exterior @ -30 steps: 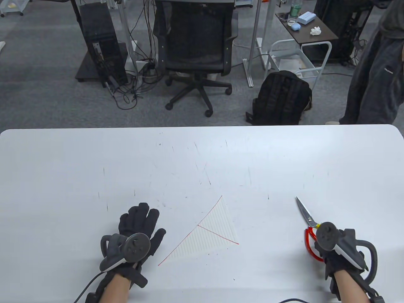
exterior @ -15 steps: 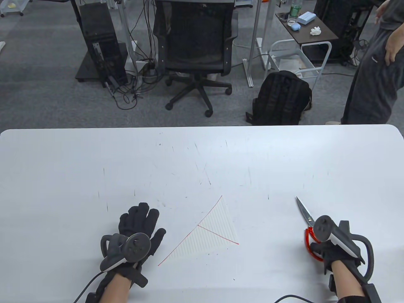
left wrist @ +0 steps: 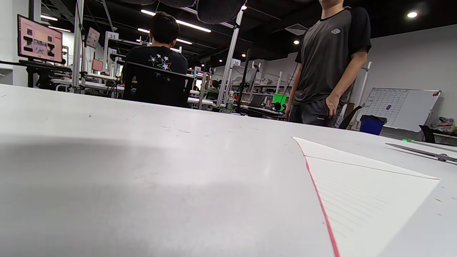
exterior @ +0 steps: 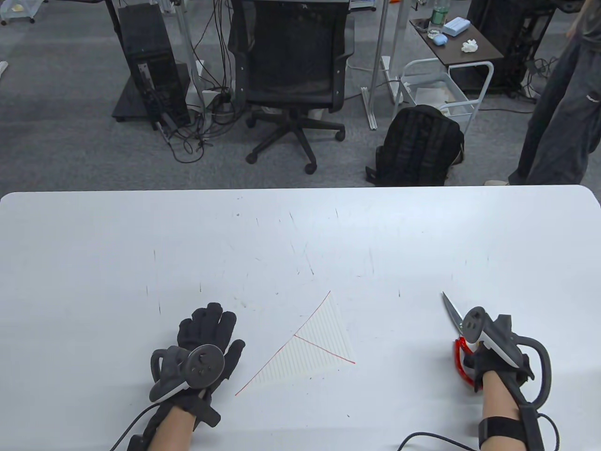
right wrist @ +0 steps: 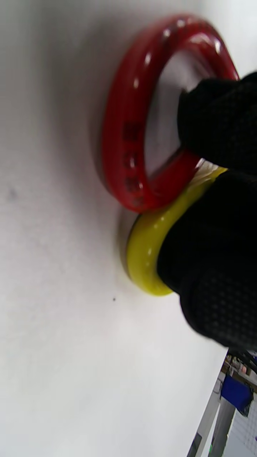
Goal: Cut the paper along the line with scissors
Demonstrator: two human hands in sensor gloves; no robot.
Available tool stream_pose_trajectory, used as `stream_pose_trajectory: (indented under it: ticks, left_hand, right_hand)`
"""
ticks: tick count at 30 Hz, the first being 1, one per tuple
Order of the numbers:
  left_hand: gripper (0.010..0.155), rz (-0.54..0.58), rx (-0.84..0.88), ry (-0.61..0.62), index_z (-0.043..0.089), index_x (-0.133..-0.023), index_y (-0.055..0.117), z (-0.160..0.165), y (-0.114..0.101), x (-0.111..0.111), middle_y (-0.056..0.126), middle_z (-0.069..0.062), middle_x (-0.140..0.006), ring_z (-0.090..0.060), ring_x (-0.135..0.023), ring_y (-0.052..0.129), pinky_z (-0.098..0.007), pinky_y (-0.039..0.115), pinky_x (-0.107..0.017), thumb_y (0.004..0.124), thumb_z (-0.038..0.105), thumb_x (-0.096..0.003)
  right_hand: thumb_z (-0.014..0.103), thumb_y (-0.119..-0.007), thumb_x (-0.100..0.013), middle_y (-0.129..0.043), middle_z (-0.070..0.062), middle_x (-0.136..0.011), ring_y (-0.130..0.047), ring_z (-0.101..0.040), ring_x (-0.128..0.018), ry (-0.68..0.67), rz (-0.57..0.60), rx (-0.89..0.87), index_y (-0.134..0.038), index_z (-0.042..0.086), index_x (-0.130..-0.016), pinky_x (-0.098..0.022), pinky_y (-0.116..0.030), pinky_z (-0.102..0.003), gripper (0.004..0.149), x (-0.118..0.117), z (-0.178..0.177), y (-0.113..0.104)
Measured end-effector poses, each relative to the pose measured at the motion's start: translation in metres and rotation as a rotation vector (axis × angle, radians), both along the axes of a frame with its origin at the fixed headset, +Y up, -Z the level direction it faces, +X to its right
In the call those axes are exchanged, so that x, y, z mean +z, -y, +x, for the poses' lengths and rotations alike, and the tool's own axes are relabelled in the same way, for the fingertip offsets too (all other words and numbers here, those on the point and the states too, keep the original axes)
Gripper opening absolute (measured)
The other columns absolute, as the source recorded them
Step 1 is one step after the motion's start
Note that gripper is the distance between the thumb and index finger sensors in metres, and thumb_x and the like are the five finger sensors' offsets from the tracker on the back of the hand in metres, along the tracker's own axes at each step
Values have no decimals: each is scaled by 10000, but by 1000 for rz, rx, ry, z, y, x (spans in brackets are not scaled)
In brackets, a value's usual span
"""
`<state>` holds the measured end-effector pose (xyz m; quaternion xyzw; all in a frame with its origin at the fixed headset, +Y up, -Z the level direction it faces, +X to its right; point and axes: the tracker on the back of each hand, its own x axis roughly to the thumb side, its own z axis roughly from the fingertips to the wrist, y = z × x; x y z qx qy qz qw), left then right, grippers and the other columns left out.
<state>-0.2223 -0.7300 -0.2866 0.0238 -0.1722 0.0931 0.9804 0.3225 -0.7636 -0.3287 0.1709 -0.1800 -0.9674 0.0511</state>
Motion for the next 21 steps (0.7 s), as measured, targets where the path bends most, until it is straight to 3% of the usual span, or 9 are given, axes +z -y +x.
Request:
stream_pose_trajectory:
  ticks: [2, 7, 10, 12, 17, 21]
  left_hand:
    - [677, -12, 7, 3, 82, -1179, 452, 0, 0, -1, 316, -256, -1211, -552, -1086, 340, -731, 347, -749, 478, 506, -652]
    - [683, -40, 40, 10, 82, -1181, 443, -2, 1, -2, 309, -258, -1210, -554, -1085, 333, -732, 341, -748, 473, 513, -653]
    - [683, -24, 27, 4, 83, -1179, 448, -3, -1, -1, 315, -257, -1209, -554, -1084, 342, -731, 346, -747, 473, 515, -651]
    - [681, -24, 26, -1, 85, -1180, 447, -4, -3, -1, 313, -255, -1211, -553, -1085, 342, -732, 345, -747, 473, 514, -651]
    - [684, -19, 26, -11, 86, -1181, 444, -7, -3, -3, 315, -255, -1212, -553, -1085, 344, -731, 346, -749, 470, 517, -652]
    - [682, -42, 23, -8, 85, -1179, 448, -5, 1, -3, 317, -258, -1210, -554, -1084, 344, -732, 347, -747, 472, 516, -651]
  right_hand:
    - [375, -744, -503, -760, -307, -763, -916, -314, -522, -93, 2, 27, -701, -64, -881, -401, -837, -337, 581, 2, 0, 2]
    - [379, -677, -554, -724, -337, -793, -885, -314, -556, -144, -30, 59, -638, -108, -926, -431, -810, -351, 614, 7, -3, 5]
    - [428, -751, -515, -682, -300, -834, -857, -297, -597, -87, -27, -53, -628, -33, -937, -470, -779, -367, 637, 9, 9, 3]
    - [420, -823, -481, -658, -277, -842, -830, -304, -617, -51, 10, -149, -676, 30, -903, -495, -736, -406, 593, 12, 19, 4]
    - [390, -797, -513, -685, -240, -855, -846, -276, -622, -63, 141, -151, -708, 108, -879, -503, -741, -400, 470, 20, 23, 1]
    - [333, -762, -542, -675, -286, -890, -882, -288, -679, -133, 266, -205, -633, 70, -934, -519, -756, -435, 489, 22, 7, -14]
